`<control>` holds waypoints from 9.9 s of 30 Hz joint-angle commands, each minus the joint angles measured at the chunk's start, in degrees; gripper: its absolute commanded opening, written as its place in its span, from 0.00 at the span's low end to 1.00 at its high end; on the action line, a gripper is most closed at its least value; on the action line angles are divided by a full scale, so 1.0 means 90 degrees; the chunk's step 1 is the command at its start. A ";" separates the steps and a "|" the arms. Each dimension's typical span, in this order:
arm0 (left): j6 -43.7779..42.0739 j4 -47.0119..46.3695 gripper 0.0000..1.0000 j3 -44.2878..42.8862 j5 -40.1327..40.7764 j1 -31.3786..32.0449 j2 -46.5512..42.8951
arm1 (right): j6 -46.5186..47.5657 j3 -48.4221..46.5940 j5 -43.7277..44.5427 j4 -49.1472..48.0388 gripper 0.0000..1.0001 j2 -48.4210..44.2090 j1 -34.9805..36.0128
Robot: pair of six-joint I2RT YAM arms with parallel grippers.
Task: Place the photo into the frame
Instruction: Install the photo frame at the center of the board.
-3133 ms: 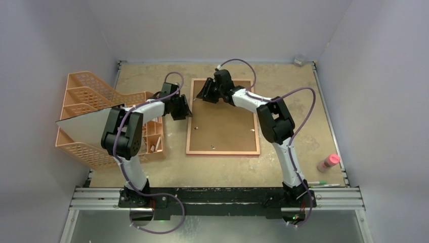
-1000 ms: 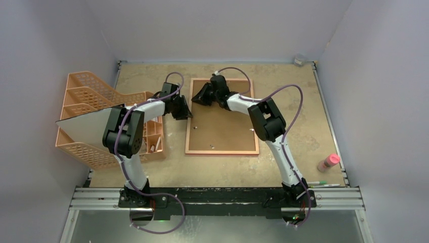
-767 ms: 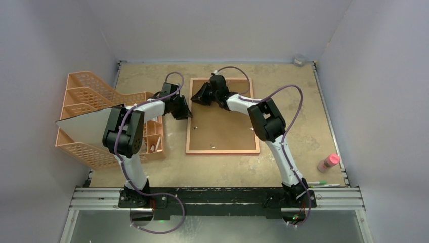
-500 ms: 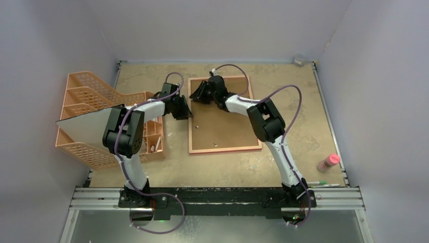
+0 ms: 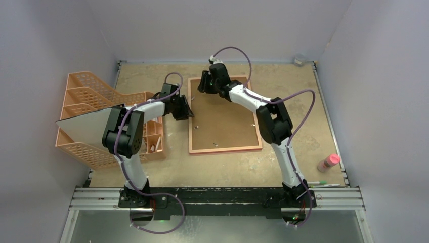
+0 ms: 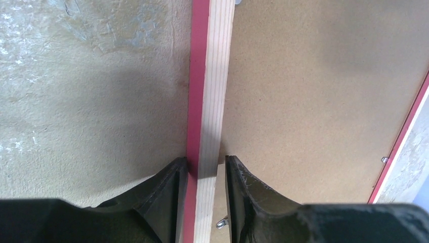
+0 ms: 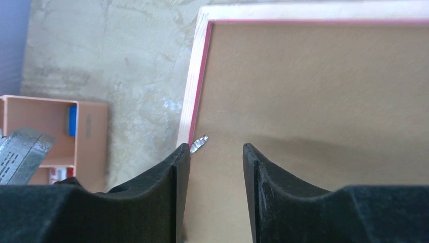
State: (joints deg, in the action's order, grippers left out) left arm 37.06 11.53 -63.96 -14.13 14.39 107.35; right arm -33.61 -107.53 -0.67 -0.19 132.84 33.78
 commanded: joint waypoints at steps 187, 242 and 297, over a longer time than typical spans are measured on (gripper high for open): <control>-0.0480 -0.0061 0.32 0.1011 -0.0207 0.0033 -0.0707 | -0.1059 0.4087 -0.2904 -0.1388 0.39 -0.1954 0.0757; 0.0658 0.0351 0.28 0.0223 -0.0024 -0.0003 0.0189 | 0.0682 0.4051 -0.2837 -0.1873 0.25 -0.0677 0.0888; 0.0474 -0.1059 0.20 0.0661 -0.1571 0.0097 -0.0237 | -0.3583 0.3675 0.0507 0.4135 0.80 -0.4480 -0.0473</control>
State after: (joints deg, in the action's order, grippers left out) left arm 40.95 6.39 -59.22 -24.53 13.85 106.63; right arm -54.06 -70.08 2.46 26.37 94.87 29.30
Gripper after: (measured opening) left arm 0.260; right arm 0.780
